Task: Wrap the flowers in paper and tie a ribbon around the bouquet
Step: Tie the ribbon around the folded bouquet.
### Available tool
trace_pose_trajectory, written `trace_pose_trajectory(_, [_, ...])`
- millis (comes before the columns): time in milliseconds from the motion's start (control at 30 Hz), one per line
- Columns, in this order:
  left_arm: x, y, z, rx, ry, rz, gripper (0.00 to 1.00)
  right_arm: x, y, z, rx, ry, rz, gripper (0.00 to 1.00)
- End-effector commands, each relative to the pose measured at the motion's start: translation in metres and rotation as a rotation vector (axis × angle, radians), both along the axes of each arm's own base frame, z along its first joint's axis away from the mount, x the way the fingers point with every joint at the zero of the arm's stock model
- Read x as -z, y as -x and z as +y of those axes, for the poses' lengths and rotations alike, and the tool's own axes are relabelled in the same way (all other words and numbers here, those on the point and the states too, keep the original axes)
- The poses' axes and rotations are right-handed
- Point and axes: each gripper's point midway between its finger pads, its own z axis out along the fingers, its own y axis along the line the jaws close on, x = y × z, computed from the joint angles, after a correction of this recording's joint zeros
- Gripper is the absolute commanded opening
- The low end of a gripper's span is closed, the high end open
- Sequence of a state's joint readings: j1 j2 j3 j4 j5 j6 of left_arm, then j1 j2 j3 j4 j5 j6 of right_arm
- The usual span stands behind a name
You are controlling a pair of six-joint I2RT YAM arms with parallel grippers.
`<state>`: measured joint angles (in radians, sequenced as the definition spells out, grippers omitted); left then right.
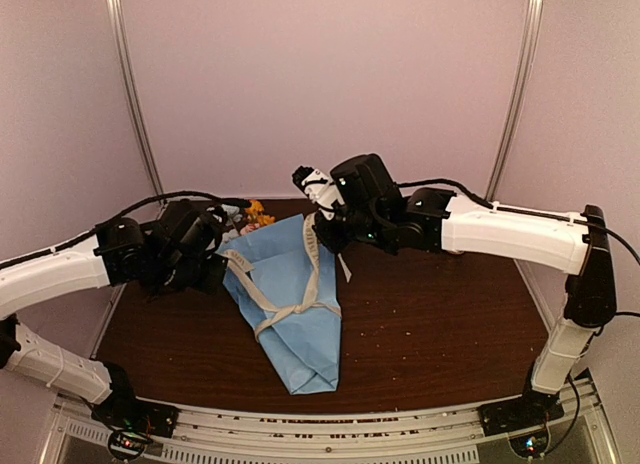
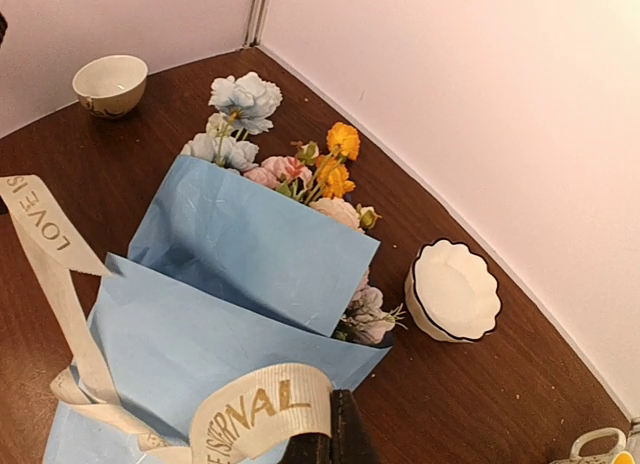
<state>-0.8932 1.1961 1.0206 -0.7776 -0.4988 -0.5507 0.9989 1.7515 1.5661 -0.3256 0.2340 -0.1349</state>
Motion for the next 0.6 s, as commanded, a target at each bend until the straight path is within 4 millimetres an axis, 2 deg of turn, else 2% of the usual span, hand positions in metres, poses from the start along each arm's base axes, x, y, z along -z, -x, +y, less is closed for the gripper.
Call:
trace_pose_trajectory(0, [-0.042,-0.013,-0.036,0.056,0.086,-0.128,0.0,-0.01,0.005,0.012,-0.04,-0.044,0.006,0.0])
trace_pose_trajectory(233, [-0.038,-0.018,-0.043,0.063,0.067,-0.124,0.0,-0.013,0.004,0.015,-0.051,-0.036,-0.009,0.0])
trace_pose_trajectory(300, [-0.039,-0.019,-0.039,0.052,0.054,-0.136,0.0,-0.014,0.001,0.015,-0.048,-0.02,-0.027,0.0])
trace_pose_trajectory(367, [-0.029,-0.022,-0.024,-0.002,0.023,-0.12,0.0,-0.015,-0.011,0.005,-0.012,-0.02,-0.031,0.0])
trace_pose_trajectory(400, [-0.017,-0.025,-0.006,-0.064,0.013,-0.089,0.0,-0.011,-0.021,-0.008,0.027,-0.038,-0.008,0.0])
trace_pose_trajectory(433, [-0.001,-0.027,0.017,-0.155,0.023,-0.045,0.0,-0.005,-0.037,-0.029,0.086,-0.079,0.034,0.0])
trace_pose_trajectory(467, [0.028,-0.02,0.045,-0.246,0.038,0.037,0.0,0.005,-0.051,-0.055,0.145,-0.135,0.091,0.0])
trace_pose_trajectory(500, [0.047,-0.013,0.07,-0.349,0.077,0.088,0.0,0.013,-0.065,-0.087,0.217,-0.204,0.141,0.0])
trace_pose_trajectory(533, [0.058,-0.006,0.093,-0.443,0.132,0.103,0.0,0.036,-0.085,-0.14,0.337,-0.262,0.204,0.0])
trace_pose_trajectory(567, [0.063,0.002,0.103,-0.493,0.194,0.092,0.0,0.058,-0.091,-0.183,0.427,-0.329,0.261,0.0])
